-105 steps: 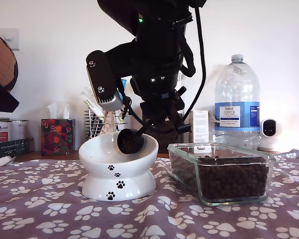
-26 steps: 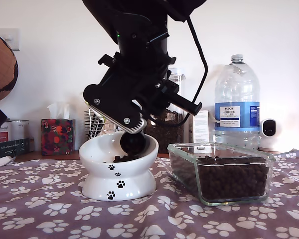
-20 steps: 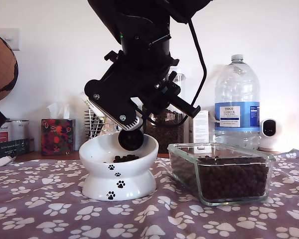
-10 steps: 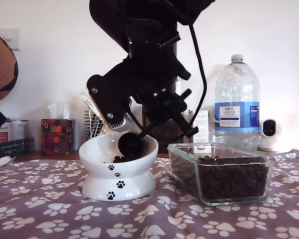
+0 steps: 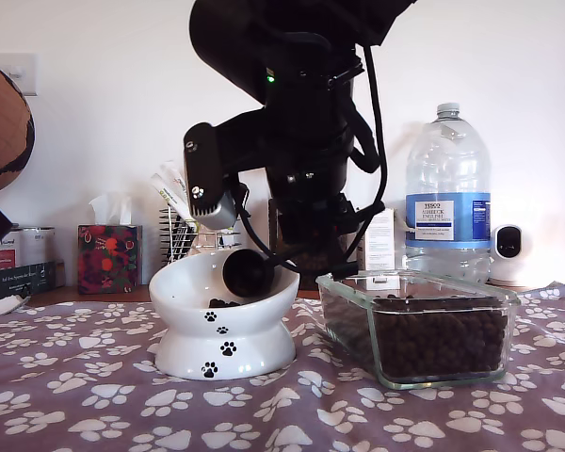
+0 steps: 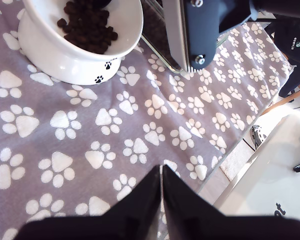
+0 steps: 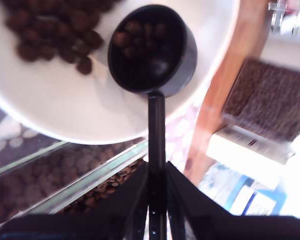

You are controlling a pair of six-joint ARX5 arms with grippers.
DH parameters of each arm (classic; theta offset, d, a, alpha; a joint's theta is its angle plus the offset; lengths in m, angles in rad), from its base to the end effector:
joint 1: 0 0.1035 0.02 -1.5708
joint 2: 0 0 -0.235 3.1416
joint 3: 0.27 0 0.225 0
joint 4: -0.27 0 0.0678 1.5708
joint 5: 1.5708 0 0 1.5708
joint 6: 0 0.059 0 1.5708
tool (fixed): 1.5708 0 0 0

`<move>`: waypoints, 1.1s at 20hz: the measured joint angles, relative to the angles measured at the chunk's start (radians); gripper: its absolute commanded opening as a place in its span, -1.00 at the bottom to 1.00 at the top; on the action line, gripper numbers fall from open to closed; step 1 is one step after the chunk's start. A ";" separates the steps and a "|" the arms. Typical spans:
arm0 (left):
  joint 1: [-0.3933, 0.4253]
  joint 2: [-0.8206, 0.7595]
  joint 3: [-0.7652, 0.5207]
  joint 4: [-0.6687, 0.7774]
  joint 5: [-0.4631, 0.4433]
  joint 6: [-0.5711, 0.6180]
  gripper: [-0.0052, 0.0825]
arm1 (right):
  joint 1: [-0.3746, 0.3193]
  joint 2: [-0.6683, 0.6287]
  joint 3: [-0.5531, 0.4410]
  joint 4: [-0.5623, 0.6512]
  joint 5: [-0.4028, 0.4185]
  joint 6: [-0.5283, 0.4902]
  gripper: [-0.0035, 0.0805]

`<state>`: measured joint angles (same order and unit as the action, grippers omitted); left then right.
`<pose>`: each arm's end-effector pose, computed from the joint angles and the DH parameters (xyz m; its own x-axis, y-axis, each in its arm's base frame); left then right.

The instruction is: Measure one spoon of cat food and pour it into the food bowl

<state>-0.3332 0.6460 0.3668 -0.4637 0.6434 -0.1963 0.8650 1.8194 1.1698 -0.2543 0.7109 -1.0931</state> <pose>0.1227 -0.0799 0.1651 0.3606 -0.7597 -0.5412 0.5415 0.6429 -0.5417 0.2605 0.2463 0.1595 0.8007 -0.0665 -0.5954 -0.5974 -0.1639 -0.7850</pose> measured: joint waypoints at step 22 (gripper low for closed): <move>0.000 0.000 0.000 0.000 0.002 0.000 -0.93 | 0.095 0.000 0.005 0.255 0.034 -0.859 -0.95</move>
<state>-0.3332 0.6460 0.3668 -0.4637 0.6453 -0.1967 0.9596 1.8194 1.1744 0.0010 0.7452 -1.9526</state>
